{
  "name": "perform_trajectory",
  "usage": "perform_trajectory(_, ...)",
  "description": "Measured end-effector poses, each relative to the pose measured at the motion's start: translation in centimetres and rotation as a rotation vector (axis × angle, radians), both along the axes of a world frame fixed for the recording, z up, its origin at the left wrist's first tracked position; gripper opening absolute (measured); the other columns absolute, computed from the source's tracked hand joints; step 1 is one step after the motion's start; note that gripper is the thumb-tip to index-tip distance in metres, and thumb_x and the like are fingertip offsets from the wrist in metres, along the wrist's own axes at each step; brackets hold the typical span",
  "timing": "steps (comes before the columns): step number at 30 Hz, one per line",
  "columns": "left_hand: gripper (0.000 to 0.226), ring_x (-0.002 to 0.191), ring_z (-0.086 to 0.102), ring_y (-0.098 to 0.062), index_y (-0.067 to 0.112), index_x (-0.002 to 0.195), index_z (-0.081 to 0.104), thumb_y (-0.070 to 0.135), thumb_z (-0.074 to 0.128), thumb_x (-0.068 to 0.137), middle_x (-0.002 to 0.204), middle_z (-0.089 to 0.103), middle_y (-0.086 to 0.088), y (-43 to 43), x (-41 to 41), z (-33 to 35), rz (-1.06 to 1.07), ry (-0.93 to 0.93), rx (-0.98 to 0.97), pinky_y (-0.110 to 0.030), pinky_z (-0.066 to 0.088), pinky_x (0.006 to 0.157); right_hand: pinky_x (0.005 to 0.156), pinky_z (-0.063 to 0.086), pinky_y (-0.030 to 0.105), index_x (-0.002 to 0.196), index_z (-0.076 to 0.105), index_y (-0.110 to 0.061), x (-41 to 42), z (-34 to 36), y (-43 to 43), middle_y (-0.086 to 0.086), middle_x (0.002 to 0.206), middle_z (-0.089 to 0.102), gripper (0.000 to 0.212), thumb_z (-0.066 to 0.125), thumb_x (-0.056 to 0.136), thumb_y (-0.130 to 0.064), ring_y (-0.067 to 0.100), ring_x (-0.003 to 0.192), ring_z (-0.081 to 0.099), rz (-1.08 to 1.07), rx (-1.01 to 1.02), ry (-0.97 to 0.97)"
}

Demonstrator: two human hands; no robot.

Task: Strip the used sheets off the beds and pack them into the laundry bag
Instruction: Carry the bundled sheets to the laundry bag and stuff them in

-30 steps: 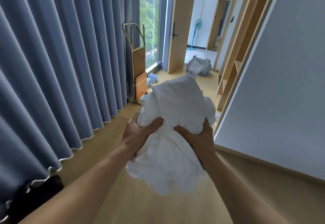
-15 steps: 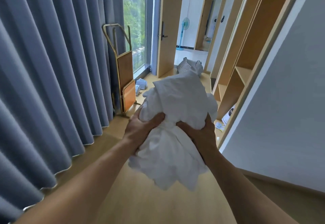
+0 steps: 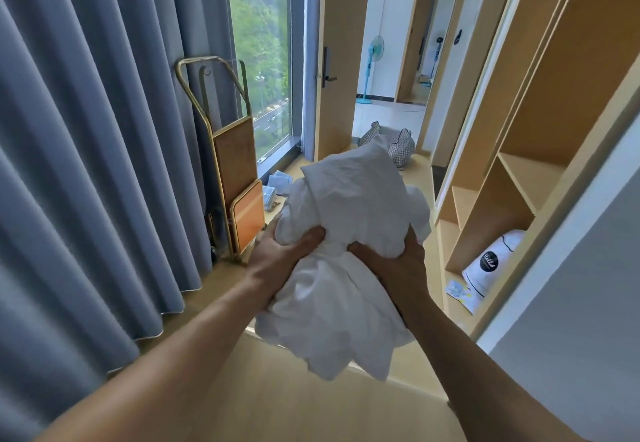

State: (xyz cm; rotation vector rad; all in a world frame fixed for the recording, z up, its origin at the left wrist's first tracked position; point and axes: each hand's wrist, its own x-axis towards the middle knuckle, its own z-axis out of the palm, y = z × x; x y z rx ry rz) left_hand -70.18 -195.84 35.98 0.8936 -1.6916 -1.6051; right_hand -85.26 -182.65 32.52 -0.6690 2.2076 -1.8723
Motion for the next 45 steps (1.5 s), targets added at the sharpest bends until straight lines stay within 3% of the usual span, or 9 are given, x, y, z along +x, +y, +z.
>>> perform_trajectory(4,0.08,0.103,0.067,-0.022,0.06,0.106,0.059,0.085,0.078,0.033,0.118,0.066,0.005,-5.0,-5.5,-0.1,0.016,-0.018,-0.009,-0.047,0.056,0.093,0.104,0.047,0.051,0.141,0.038,-0.049,-5.9,0.4,-5.0,-0.006,0.136,0.055,0.119,0.079,0.034,-0.082,0.021,0.122,0.058,0.027,0.024,0.018)
perform_trajectory(7,0.065,0.096,0.071,-0.016,0.058,0.098,0.061,0.077,0.081,0.039,0.107,0.072,0.011,-9.0,-9.3,-0.3,0.012,0.008,0.008,-0.043,0.059,0.088,0.099,0.05,0.052,0.137,0.043,-0.051,-9.8,0.0,-9.1,-0.006,0.13,0.06,0.113,0.082,0.036,-0.084,0.02,0.116,0.063,0.043,0.021,0.008)
perform_trajectory(12,0.079,0.096,0.072,-0.019,0.049,0.106,0.065,0.081,0.081,0.036,0.101,0.075,0.011,-18.2,-16.9,-1.5,0.006,0.039,0.022,-0.048,0.058,0.089,0.096,0.053,0.052,0.136,0.046,-0.048,-17.4,-0.7,-18.1,-0.005,0.129,0.062,0.114,0.081,0.034,-0.086,0.021,0.113,0.065,0.037,0.025,0.042)
perform_trajectory(18,0.074,0.09,0.075,-0.017,0.035,0.111,0.068,0.067,0.087,0.047,0.097,0.077,0.006,-28.2,-25.6,-0.6,-0.056,0.055,0.026,-0.048,0.059,0.087,0.097,0.052,0.049,0.133,0.051,-0.046,-25.3,0.2,-27.3,-0.007,0.128,0.064,0.108,0.082,0.037,-0.085,0.018,0.115,0.064,-0.004,-0.007,0.038)
perform_trajectory(27,0.081,0.098,0.072,-0.018,0.038,0.117,0.065,0.075,0.083,0.047,0.108,0.074,0.005,-37.7,-42.0,-1.7,-0.144,-0.017,-0.013,-0.047,0.058,0.089,0.091,0.055,0.05,0.13,0.053,-0.043,-40.1,-1.1,-34.8,-0.001,0.123,0.066,0.109,0.078,0.035,-0.09,0.021,0.108,0.066,-0.12,0.055,0.007)
perform_trajectory(32,0.084,0.098,0.07,-0.012,0.04,0.123,0.062,0.071,0.079,0.046,0.109,0.073,0.011,-41.6,-53.1,-1.1,-0.172,-0.017,-0.037,-0.036,0.056,0.089,0.09,0.055,0.051,0.129,0.053,-0.045,-51.6,-1.7,-39.5,-0.002,0.123,0.066,0.104,0.081,0.038,-0.086,0.021,0.109,0.066,-0.127,0.018,0.004)
perform_trajectory(39,0.073,0.094,0.073,-0.012,0.038,0.118,0.064,0.062,0.084,0.052,0.104,0.076,0.011,-47.7,-67.7,0.5,-0.167,0.032,0.0,-0.043,0.058,0.091,0.087,0.057,0.048,0.132,0.049,-0.046,-66.7,0.1,-45.8,-0.004,0.122,0.065,0.112,0.079,0.033,-0.089,0.019,0.102,0.068,-0.111,0.059,0.009)
perform_trajectory(45,0.054,0.093,0.073,-0.01,0.042,0.108,0.065,0.055,0.086,0.06,0.101,0.076,0.014,-53.9,-77.9,-0.4,-0.167,0.019,0.032,-0.04,0.058,0.088,0.088,0.057,0.048,0.133,0.045,-0.053,-76.7,-0.4,-52.1,-0.006,0.124,0.064,0.116,0.079,0.028,-0.09,0.02,0.101,0.068,-0.096,0.092,-0.037)
